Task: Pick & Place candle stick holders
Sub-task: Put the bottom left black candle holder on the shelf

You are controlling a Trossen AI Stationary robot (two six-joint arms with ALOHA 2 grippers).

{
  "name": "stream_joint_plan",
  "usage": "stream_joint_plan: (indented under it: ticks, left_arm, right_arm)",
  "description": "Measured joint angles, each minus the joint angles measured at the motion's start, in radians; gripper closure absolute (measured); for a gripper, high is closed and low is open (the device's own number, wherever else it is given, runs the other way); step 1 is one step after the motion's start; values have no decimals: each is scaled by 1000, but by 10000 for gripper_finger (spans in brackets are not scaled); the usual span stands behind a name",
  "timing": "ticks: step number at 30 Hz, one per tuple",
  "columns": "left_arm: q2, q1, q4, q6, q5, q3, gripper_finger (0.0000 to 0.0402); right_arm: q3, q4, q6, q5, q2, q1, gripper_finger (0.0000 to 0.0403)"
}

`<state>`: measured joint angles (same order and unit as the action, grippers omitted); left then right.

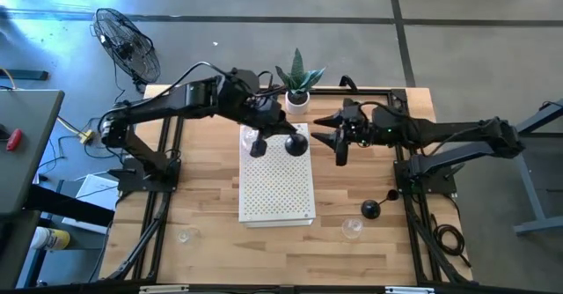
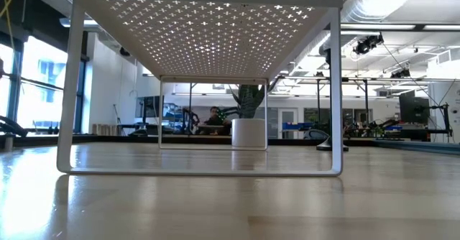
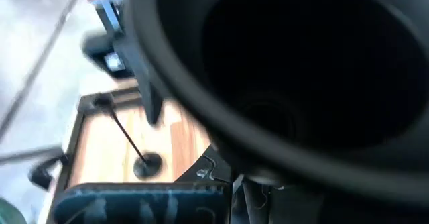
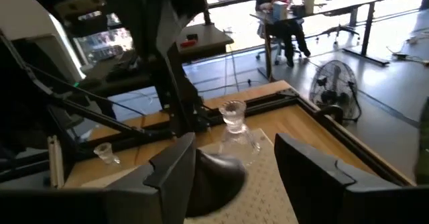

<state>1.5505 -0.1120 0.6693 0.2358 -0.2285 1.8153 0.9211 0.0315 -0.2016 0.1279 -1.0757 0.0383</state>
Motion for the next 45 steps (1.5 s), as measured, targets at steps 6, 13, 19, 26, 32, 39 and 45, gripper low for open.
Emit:
stream_joint_plan:
  ticks: [6, 13, 19, 26, 32, 39, 45]
  left_arm:
    - [48, 0, 6, 22, -1, 59, 398]
    - [53, 0, -42, 47, 1, 65, 398]
    - [53, 0, -70, 48, 2, 65, 398]
    - [77, 0, -58, 47, 4, 64, 398]
    - [95, 0, -50, 40, -2, 64, 398]
    - [93, 0, 5, 41, -1, 65, 398]
    - [89, 0, 46, 44, -1, 65, 398]
  right_arm:
    - [0, 13, 0, -47, -43, 1, 207]
    - [0, 51, 52, -79, -50, 1, 208]
    - [0, 85, 51, -61, -64, 2, 208]
    - [44, 98, 54, -106, -157, 2, 208]
    - [142, 6, 119, -137, -200, 1, 209]
    - [187, -81, 124, -128, -200, 2, 210]
    - [187, -116, 89, -106, -201, 1, 210]
